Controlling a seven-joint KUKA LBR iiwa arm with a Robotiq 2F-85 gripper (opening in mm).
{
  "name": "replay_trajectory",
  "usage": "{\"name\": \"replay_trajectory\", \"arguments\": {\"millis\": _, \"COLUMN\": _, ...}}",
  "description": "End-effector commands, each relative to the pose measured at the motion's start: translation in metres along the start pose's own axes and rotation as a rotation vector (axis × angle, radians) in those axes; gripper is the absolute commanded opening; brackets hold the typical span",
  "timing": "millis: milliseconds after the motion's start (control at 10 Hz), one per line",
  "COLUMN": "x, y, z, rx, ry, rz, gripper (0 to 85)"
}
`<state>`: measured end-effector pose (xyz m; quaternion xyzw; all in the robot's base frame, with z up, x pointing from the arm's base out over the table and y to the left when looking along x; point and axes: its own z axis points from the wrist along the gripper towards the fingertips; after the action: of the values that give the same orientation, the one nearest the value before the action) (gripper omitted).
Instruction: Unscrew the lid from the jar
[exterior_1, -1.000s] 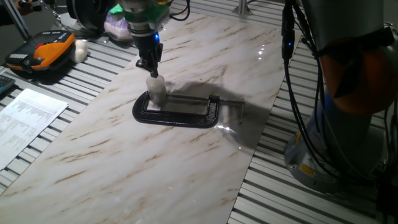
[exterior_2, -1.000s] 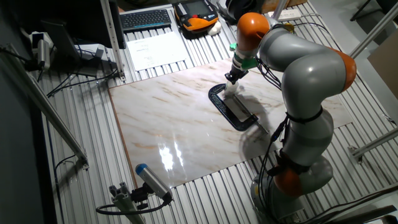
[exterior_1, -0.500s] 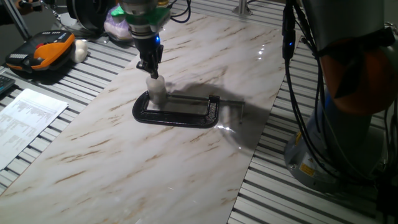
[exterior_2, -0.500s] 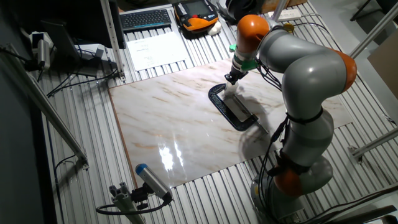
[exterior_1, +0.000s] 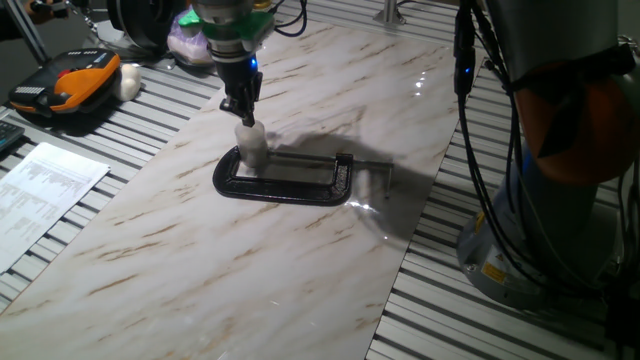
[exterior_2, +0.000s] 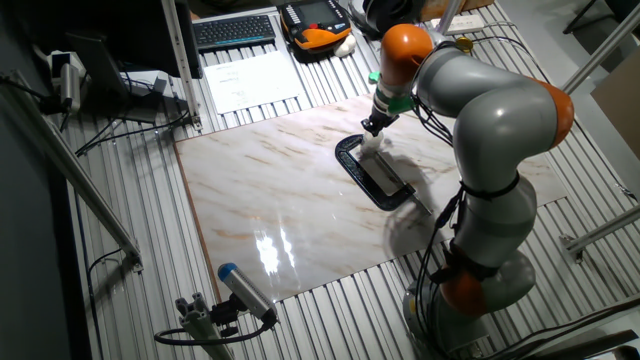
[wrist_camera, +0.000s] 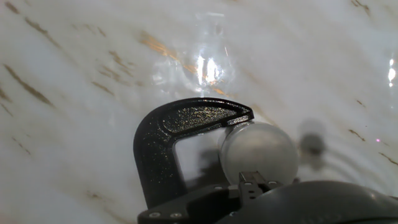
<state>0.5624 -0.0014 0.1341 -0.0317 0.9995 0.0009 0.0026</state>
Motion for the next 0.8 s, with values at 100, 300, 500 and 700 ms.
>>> {"name": "replay_trajectory", "arguments": {"millis": 100, "x": -0.0006, "y": 0.0009, "z": -0.0008, "rx": 0.002, "ry": 0.000, "rz": 0.000, "gripper": 0.0}}
{"name": "replay_trajectory", "arguments": {"millis": 300, "x": -0.0007, "y": 0.0011, "z": -0.0011, "rx": -0.006, "ry": 0.004, "rz": -0.003, "gripper": 0.0}}
{"name": "replay_trajectory", "arguments": {"millis": 500, "x": -0.0007, "y": 0.0011, "z": -0.0011, "rx": -0.017, "ry": -0.004, "rz": -0.005, "gripper": 0.0}}
{"name": "replay_trajectory", "arguments": {"millis": 700, "x": -0.0007, "y": 0.0011, "z": -0.0011, "rx": -0.015, "ry": 0.030, "rz": 0.003, "gripper": 0.0}}
